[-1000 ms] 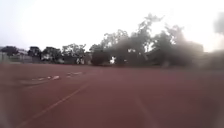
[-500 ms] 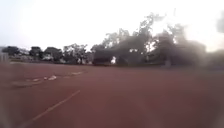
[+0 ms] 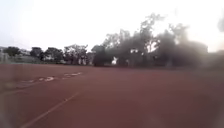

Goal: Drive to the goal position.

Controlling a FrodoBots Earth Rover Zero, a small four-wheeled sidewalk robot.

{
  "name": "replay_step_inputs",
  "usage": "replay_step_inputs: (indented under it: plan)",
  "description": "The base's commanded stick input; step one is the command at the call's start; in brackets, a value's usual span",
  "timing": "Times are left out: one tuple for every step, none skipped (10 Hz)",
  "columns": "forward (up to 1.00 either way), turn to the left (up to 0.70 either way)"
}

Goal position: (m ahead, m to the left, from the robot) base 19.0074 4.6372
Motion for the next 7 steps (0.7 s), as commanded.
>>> replay_step_inputs:
  plan:
    - [0.70, 0.00]
    - [0.70, 0.00]
    - [0.70, 0.00]
    - [0.70, 0.00]
    - [0.70, 0.00]
    - [0.70, 0.00]
    - [0.70, 0.00]
